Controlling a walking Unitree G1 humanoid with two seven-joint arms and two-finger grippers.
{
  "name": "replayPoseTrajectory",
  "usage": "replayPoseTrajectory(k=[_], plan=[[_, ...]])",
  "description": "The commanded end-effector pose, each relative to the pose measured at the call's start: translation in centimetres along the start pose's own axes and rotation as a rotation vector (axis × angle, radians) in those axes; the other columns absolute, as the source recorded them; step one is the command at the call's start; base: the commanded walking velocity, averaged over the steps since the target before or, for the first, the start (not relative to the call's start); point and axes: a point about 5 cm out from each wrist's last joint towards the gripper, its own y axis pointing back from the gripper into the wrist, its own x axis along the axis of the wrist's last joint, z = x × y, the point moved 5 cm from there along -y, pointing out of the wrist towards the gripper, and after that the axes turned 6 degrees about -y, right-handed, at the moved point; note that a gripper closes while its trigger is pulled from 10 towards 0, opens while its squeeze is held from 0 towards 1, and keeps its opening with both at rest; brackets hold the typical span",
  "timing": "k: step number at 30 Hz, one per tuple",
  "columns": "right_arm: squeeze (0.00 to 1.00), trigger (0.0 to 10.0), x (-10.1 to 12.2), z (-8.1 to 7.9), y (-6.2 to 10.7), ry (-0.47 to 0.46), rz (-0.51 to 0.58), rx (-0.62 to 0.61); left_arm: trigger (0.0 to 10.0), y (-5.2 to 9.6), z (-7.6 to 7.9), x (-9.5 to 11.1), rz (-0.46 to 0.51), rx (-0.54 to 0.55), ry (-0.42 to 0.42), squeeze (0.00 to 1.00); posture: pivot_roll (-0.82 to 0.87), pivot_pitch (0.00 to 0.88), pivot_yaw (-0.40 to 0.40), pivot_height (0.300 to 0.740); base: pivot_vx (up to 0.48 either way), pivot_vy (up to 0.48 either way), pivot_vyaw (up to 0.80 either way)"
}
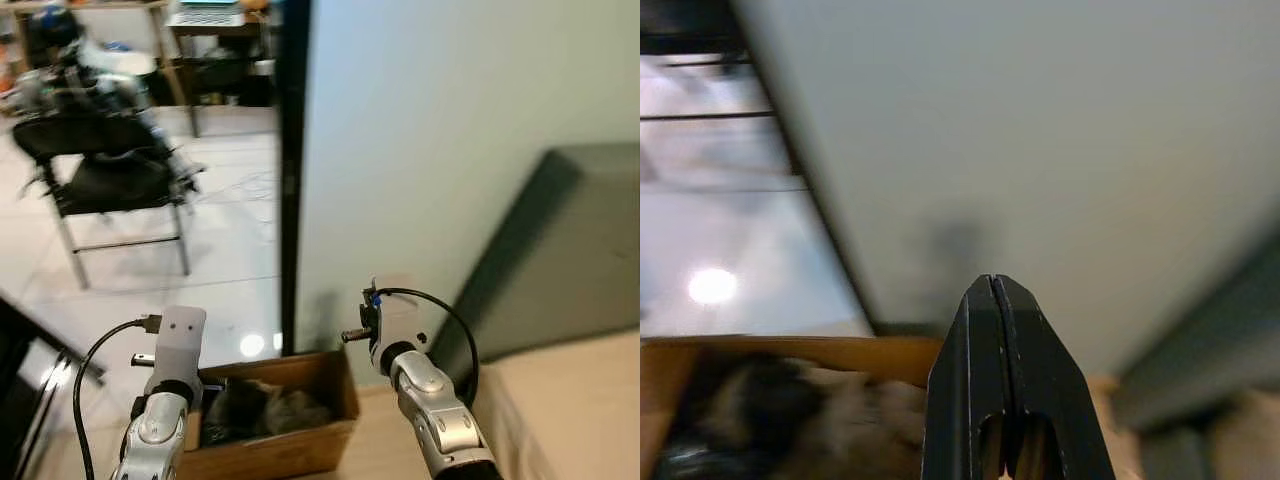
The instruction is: Clean up the room
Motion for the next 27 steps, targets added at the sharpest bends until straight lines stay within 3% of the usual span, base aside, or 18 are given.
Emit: replayPoseTrajectory(k=[1,16,27], plan=[[0.0,10.0,-0.6,0.8,0.3,-0.011,-0.025,-0.028,10.0,0.0,0.4,-0.4,-0.011,-0.013,-0.01,0.0,-0.04,0.05,-0.04,0.74,0.0,0.0,-0.8],[0.0,10.0,-0.9,1.2,0.5,-0.001,-0.055,-0.043,10.0,0.0,0.7,-0.4,-0.007,-0.031,-0.008,0.0,-0.05,0.048,-0.05,0.74,0.0,0.0,-0.8],[0.0,10.0,-1.9,2.0,0.8,-0.005,-0.101,-0.075,10.0,-0.2,0.8,-1.2,-0.035,-0.103,-0.014,0.0,-0.05,0.036,-0.044,0.74,0.0,0.0,-0.8]])
